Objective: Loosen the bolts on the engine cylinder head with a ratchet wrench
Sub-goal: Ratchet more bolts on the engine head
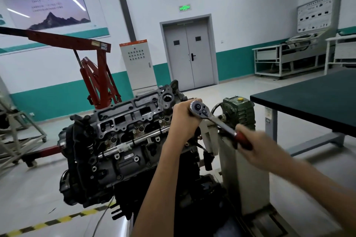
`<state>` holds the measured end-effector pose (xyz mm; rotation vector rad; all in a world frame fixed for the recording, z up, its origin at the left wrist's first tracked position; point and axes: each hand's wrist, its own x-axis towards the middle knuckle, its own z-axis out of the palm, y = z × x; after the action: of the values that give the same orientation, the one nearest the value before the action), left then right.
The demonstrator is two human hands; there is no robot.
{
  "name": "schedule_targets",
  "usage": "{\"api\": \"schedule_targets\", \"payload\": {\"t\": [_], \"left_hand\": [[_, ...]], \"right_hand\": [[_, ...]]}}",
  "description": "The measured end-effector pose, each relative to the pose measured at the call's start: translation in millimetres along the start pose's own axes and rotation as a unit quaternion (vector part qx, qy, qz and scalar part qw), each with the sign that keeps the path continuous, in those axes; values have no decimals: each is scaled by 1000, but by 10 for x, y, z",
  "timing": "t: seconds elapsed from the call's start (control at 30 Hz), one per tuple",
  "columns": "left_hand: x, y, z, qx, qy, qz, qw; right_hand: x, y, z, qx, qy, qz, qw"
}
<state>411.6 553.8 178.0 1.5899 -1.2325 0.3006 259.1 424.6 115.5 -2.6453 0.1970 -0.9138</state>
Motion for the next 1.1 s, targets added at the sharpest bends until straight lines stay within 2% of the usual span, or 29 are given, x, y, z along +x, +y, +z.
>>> {"api": "schedule_targets", "payload": {"t": [0.1, 0.17, 0.27, 0.37, 0.47, 0.53, 0.6, 0.73, 0.8, 0.9, 0.97, 1.03, 1.1], "left_hand": [[5, 13, -40, 3, -15, -5, 1000], [-27, 1, -39, 3, 1, 1, 1000], [-104, -27, 39, -3, 64, 39, 997], [-116, -40, 138, -38, 113, 33, 992], [-91, -82, 105, -105, 101, 1, 989], [-64, -94, 42, -89, 71, -4, 993], [-43, -71, 5, -56, 59, -5, 997], [-38, -33, -16, -27, 42, -14, 999], [-26, -26, -38, -16, 29, -8, 999], [-31, -8, -45, -26, 32, -2, 999], [-64, -26, -22, -32, 56, 14, 998], [-114, -24, 27, -33, 87, 43, 995], [-133, -13, 105, -47, 110, 53, 991]], "right_hand": [[262, 121, -318, -102, 8, -46, 994], [239, 97, -234, -89, 21, -31, 995], [-68, -155, 186, 51, 47, 56, 996], [-255, -682, 645, 169, 113, 140, 969], [-241, -1167, 953, 303, 142, 160, 929], [-226, -1237, 966, 327, 140, 161, 921], [-242, -1045, 841, 287, 123, 152, 938], [-154, -335, 301, 83, 5, 65, 994], [68, -70, -75, -18, -22, 0, 1000], [361, 68, -364, -122, 9, -49, 991], [309, 39, -244, -105, 22, -33, 994], [61, -100, 50, -20, 32, 33, 999], [-170, -372, 390, 77, 73, 99, 989]]}}
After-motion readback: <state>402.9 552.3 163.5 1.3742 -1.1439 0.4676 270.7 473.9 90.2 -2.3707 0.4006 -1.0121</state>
